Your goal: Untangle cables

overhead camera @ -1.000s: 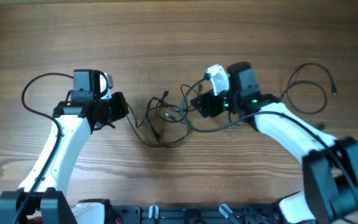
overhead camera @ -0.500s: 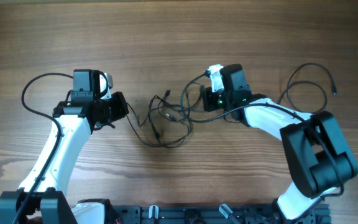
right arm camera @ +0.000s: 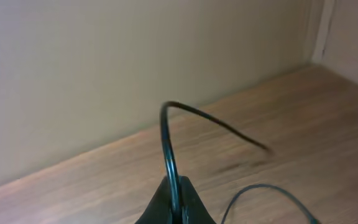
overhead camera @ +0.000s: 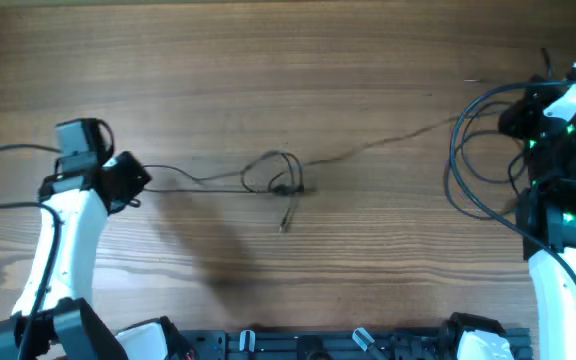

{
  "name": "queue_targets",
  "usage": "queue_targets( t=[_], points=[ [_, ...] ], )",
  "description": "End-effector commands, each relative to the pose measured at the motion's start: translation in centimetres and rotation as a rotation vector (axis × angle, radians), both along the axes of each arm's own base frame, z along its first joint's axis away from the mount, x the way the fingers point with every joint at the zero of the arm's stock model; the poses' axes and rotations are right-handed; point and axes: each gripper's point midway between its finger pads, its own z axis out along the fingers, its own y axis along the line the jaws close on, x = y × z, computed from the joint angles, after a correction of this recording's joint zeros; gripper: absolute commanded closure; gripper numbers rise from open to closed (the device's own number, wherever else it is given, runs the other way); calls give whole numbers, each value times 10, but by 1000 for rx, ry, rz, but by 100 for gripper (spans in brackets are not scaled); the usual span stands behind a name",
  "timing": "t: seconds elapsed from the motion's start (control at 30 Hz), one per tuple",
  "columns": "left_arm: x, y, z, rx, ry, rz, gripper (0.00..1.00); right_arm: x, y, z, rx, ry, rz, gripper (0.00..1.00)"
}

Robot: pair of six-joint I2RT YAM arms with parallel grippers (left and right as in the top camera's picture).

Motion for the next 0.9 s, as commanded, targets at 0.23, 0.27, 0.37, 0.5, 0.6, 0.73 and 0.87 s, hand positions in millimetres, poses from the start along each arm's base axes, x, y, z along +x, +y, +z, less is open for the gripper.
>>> queue_targets(
  t=[0.23, 0.27, 0.37, 0.5, 0.6, 0.73, 0.87],
  points=[
    [-35, 74, 1, -50, 4, 417, 96, -11, -121, -55, 24, 130, -465, 96],
    [-37, 77, 1, -51, 0, 433, 96, -15, -133, -64, 68, 134, -509, 96],
    [-39, 90, 3, -42, -18, 474, 96, -22, -163, -86, 150, 142, -599, 96],
    [-47, 108, 5, -54, -43, 622, 96, -28, -194, -100, 178, 137, -635, 96],
    [-46, 118, 8, -30, -69, 663, 96, -25, -206, -102, 176, 114, -639, 96],
    [-14, 91, 15, -210, -170, 598, 96, -7, -195, -106, 219, 91, -514, 96],
    [41, 0, 49, -458, -336, 110, 96, 37, -126, -85, 270, 18, -98, 96]
  ],
)
